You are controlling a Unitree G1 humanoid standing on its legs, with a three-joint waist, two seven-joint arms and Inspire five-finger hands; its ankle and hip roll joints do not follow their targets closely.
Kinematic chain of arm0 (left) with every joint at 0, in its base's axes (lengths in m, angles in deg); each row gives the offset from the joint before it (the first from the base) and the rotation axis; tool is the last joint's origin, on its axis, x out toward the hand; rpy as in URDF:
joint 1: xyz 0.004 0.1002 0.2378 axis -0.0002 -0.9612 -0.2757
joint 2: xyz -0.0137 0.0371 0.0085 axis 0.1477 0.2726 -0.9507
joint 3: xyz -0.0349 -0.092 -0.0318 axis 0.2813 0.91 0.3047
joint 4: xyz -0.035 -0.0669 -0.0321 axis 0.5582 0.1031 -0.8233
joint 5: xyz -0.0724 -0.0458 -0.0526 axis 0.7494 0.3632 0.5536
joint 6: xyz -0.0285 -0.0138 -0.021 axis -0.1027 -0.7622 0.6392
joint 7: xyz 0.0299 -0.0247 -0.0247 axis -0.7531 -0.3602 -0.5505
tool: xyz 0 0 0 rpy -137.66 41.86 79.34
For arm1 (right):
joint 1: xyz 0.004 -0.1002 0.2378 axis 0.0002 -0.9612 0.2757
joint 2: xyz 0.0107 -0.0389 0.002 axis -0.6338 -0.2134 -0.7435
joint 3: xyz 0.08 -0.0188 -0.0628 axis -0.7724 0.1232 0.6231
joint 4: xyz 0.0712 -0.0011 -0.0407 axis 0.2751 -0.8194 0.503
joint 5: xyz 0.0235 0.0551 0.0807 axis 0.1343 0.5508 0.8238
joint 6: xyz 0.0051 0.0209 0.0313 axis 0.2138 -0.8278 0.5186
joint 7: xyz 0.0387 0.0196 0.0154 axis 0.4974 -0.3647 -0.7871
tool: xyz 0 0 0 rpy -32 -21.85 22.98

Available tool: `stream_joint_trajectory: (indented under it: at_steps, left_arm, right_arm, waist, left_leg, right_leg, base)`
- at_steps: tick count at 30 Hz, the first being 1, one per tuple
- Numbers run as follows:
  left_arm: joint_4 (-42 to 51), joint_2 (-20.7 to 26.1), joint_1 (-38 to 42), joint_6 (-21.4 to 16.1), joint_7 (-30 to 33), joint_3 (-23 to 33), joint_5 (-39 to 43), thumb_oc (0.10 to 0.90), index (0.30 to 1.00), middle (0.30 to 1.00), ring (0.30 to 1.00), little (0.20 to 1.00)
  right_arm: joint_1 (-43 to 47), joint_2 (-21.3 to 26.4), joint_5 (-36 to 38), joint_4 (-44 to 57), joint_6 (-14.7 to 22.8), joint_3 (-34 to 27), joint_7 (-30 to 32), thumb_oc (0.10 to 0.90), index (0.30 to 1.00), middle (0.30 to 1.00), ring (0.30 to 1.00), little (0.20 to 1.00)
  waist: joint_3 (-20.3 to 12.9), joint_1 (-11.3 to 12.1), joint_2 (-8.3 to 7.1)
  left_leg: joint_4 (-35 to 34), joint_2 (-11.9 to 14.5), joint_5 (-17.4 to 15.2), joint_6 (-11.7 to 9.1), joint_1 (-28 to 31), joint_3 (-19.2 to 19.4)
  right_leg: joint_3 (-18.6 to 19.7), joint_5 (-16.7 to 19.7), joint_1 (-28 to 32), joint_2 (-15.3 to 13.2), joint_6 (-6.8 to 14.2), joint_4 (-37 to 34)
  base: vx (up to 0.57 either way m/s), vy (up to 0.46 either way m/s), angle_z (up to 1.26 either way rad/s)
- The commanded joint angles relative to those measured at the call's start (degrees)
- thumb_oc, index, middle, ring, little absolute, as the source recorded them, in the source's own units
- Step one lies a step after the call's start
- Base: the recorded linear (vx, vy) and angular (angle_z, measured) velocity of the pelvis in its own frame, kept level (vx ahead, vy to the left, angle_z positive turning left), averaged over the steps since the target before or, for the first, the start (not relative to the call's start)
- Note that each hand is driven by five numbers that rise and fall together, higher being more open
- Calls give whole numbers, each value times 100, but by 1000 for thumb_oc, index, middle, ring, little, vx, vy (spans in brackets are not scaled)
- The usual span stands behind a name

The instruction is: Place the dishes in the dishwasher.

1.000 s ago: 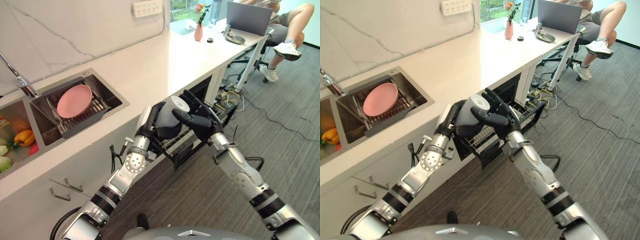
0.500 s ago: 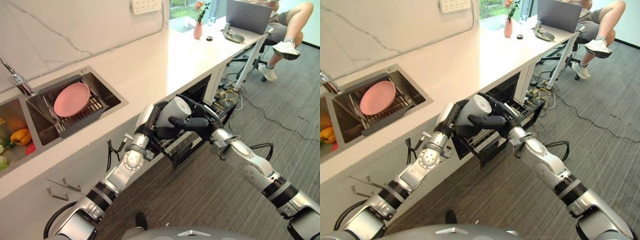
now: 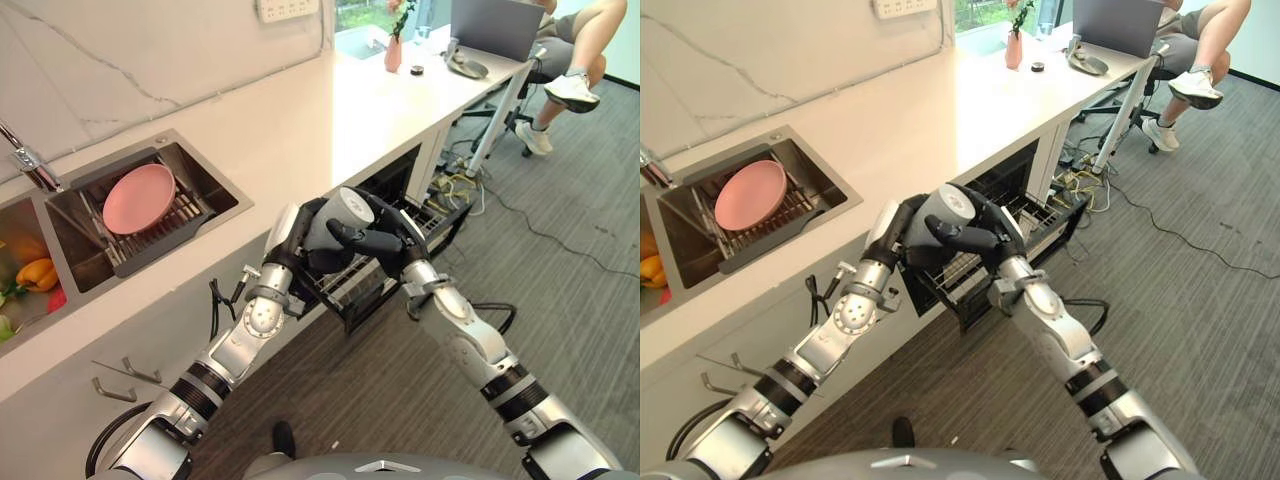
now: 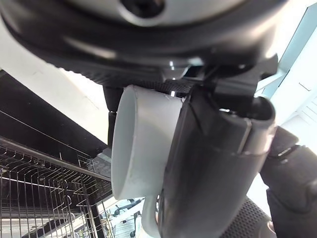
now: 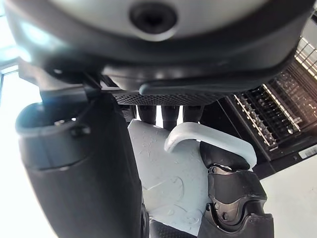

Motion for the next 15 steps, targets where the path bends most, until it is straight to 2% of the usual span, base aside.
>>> stream_joint_trajectory:
  at_steps: [1,2,3,4,7,15]
  left_arm:
    - [135,-338,923,-632,445,-232,-221,800,900,900,900,900]
    - [137,-336,921,-631,445,-236,-221,800,900,900,900,900]
    - [182,-317,847,-668,462,-207,-198,800,900,900,900,900]
    - [184,-317,845,-667,462,-209,-198,800,900,900,900,900]
    - [450,-171,600,-798,427,-4,-228,800,900,900,900,900]
    - [953,39,122,-880,327,481,-36,800,900,900,900,900]
  right_arm:
    - [706,-481,-961,533,1174,-927,1028,400,300,300,300,300]
    - [698,-486,-972,543,1169,-928,1038,400,300,300,300,300]
    - [665,-426,-1610,592,1175,-1152,1402,400,300,300,300,300]
    - [659,-430,-1624,603,1168,-1151,1414,400,300,300,300,300]
    - [482,-135,-2664,625,1029,-1731,1923,400,300,300,300,300]
    - [148,155,-3330,580,873,-2413,2253,400,300,300,300,300]
  waist:
    - [-225,199,-1]
    - [-226,199,-4]
    - [-230,203,4]
    - [-230,205,3]
    - [-246,223,5]
    - [-262,271,-27]
  left_leg:
    - [51,-233,-1114,4,867,-44]
    - [51,-233,-1114,4,869,-46]
    - [51,-239,-1126,15,877,-60]
    - [51,-239,-1126,15,879,-60]
    - [51,-246,-1148,32,903,-109]
    - [51,-255,-1177,47,928,-190]
  right_leg:
    - [138,173,-391,93,183,108]
    - [136,172,-388,92,183,107]
    - [123,162,-377,90,181,116]
    - [122,161,-376,90,181,117]
    - [87,126,-342,87,176,129]
    - [14,75,-263,87,165,129]
  base:
    - [0,0,0]
    - [0,0,0]
    - [0,0,0]
    - [0,0,0]
    - [14,-6,5]
    - [0,-16,8]
